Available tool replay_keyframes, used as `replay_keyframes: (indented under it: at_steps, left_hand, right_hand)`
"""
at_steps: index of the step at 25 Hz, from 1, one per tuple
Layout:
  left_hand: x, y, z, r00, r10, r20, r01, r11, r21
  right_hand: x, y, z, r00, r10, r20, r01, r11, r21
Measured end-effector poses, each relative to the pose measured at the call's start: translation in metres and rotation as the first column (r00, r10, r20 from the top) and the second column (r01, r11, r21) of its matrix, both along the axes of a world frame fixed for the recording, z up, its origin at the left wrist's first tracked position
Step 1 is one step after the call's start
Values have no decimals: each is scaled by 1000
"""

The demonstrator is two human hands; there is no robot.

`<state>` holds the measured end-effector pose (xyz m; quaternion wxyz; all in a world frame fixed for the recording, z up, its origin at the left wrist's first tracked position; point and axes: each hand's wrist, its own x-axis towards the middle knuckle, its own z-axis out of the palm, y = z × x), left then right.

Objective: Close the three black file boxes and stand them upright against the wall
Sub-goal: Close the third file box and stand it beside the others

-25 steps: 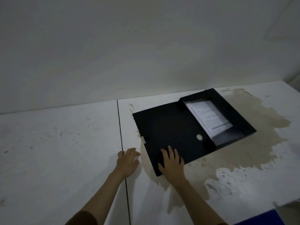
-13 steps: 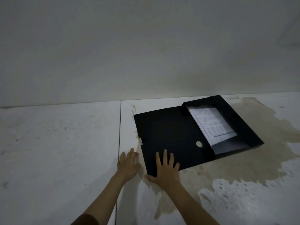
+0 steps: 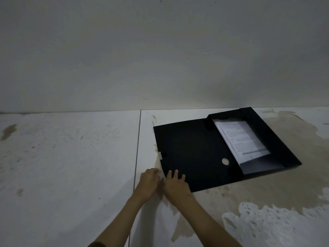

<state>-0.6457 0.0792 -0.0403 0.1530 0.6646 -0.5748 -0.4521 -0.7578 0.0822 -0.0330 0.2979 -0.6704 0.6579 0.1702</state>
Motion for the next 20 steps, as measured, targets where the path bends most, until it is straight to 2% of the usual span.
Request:
replay_keyframes:
  at_steps: [3, 7, 9, 11, 14, 15, 17, 20]
  left_hand:
    - [-17, -4, 15, 942, 191, -277, -142, 972, 188]
    - [-28, -15, 33, 880, 324, -347, -255, 939, 230]
    - [-23, -19, 39, 869, 336, -363, -264, 936, 233]
    - [-13, -21, 42, 873, 307, -379, -249, 949, 196]
    - [9, -23, 50, 875, 305, -375, -302, 951, 70]
    - [17, -25, 54, 878, 323, -353, -345, 938, 0]
    - [36, -31, 67, 865, 385, -323, -445, 885, -137]
    - [68, -36, 95, 823, 445, -355, -545, 795, -268]
  right_hand:
    - [-7, 5, 15, 987, 159, -20, -160, 978, -135]
    - [-16, 12, 36, 981, 192, 33, -176, 946, -273]
    - [-19, 15, 43, 975, 216, 51, -183, 913, -363]
    - [-23, 16, 46, 964, 230, 132, -153, 889, -431]
    - [-31, 12, 43, 901, 206, 382, -78, 942, -326]
    - [-35, 9, 40, 888, 194, 417, -63, 950, -307]
    - [-45, 7, 31, 908, 185, 375, -52, 940, -338]
    - [-56, 9, 15, 949, 161, 271, -58, 934, -352]
